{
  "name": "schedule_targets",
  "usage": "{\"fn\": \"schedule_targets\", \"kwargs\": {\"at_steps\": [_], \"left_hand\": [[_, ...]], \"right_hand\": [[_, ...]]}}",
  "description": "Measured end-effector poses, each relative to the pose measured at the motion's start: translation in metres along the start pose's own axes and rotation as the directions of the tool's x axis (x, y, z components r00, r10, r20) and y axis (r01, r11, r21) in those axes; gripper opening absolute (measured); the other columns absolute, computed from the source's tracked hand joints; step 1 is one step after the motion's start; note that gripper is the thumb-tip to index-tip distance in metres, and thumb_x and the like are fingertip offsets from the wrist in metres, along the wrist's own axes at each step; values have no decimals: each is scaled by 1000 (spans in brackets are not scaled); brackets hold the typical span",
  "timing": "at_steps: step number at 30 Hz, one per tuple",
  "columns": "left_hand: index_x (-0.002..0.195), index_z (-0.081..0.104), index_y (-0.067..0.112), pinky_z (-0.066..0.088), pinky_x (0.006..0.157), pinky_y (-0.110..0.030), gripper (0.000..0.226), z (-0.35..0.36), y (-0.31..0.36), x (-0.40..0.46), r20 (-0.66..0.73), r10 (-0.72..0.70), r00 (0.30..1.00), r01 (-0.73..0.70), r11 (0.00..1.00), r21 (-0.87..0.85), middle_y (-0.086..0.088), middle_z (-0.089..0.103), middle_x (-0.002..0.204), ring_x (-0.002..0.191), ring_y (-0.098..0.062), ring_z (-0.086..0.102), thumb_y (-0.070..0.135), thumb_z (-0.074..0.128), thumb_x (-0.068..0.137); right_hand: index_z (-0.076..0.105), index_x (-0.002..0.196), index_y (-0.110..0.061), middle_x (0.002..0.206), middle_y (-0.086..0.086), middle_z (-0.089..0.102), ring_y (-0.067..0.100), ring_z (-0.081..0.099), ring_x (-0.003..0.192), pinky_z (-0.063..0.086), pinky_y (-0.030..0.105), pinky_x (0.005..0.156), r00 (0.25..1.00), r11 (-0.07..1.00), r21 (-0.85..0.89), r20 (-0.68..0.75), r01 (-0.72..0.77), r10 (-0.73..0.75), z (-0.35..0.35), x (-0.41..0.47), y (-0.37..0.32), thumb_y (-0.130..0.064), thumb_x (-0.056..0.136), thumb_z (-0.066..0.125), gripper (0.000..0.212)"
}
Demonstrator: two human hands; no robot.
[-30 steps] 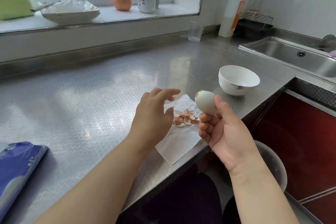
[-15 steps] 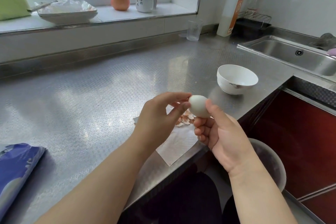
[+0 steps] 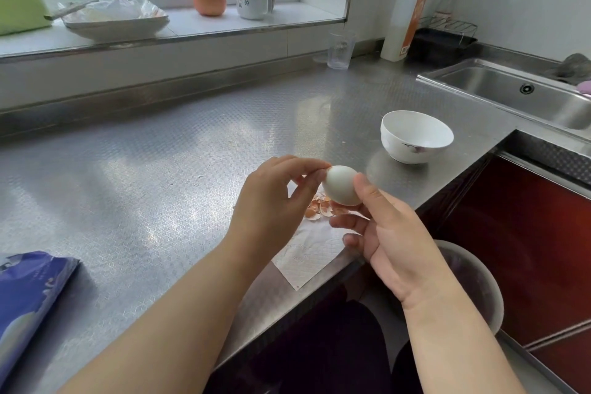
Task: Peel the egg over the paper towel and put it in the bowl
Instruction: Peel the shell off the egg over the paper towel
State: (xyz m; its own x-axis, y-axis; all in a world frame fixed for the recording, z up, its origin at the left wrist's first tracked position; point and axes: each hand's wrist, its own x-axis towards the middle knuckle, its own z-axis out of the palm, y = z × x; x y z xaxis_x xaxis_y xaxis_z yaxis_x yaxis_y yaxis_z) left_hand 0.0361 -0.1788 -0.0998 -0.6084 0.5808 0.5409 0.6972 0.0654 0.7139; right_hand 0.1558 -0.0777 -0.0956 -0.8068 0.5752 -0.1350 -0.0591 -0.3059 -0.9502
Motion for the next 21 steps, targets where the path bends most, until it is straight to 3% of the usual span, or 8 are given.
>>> {"fn": "schedule_targets", "kwargs": {"at_steps": [3,7,13,15,17,19,21], "left_hand": [[97,73,25,52,81,-32,10,1,-1,1,-19,7,1000,-7,1000,-7,12,71,89,86,-9,64,21,65,92],[88,68,28,46,79,-13,18,0,1,2,2,-75,997,75,993,-93,18,70,85,85,-5,65,12,63,93],[90,68,22,47,74,-10,15,-3,0,5,-20,-155,988,147,968,-205,14,68,79,79,4,64,9,62,94],[90,70,22,46,74,-10,14,-5,-2,6,-15,-153,988,150,981,-122,13,70,83,80,2,63,12,62,94],[92,72,24,48,78,-17,14,-6,-7,6,40,-146,988,142,986,86,13,70,88,85,-1,61,17,60,95],[95,73,26,49,83,-30,18,-6,-12,6,146,-175,974,132,955,265,13,68,94,93,-9,59,24,56,97],[96,74,28,46,85,-34,27,-7,-13,5,244,-242,939,141,918,370,11,64,97,99,-14,54,37,49,100]], "right_hand": [[61,116,-11,87,4,71,16,64,70,42,22,52,1000,1000,29,-19,5,-5,1,1,1,-41,82,60,46],[57,121,-4,85,8,69,17,63,67,43,21,49,1000,996,87,-7,-18,18,0,3,2,-32,90,57,42],[56,126,-3,85,12,66,16,63,63,46,20,46,993,969,222,72,-109,95,-1,7,2,-31,82,60,52],[56,127,-5,87,13,66,16,63,64,47,20,46,990,957,261,89,-129,110,-3,8,1,-30,81,60,53],[57,126,-7,90,14,65,17,63,65,48,20,47,989,948,289,94,-136,113,-4,9,1,-29,79,61,51],[61,116,-13,89,14,66,18,64,66,48,20,47,990,943,306,96,-132,108,-5,10,0,-26,77,61,42],[64,104,-17,88,13,67,19,65,67,49,20,48,989,938,322,104,-129,101,-6,10,-1,-22,75,61,30]]}}
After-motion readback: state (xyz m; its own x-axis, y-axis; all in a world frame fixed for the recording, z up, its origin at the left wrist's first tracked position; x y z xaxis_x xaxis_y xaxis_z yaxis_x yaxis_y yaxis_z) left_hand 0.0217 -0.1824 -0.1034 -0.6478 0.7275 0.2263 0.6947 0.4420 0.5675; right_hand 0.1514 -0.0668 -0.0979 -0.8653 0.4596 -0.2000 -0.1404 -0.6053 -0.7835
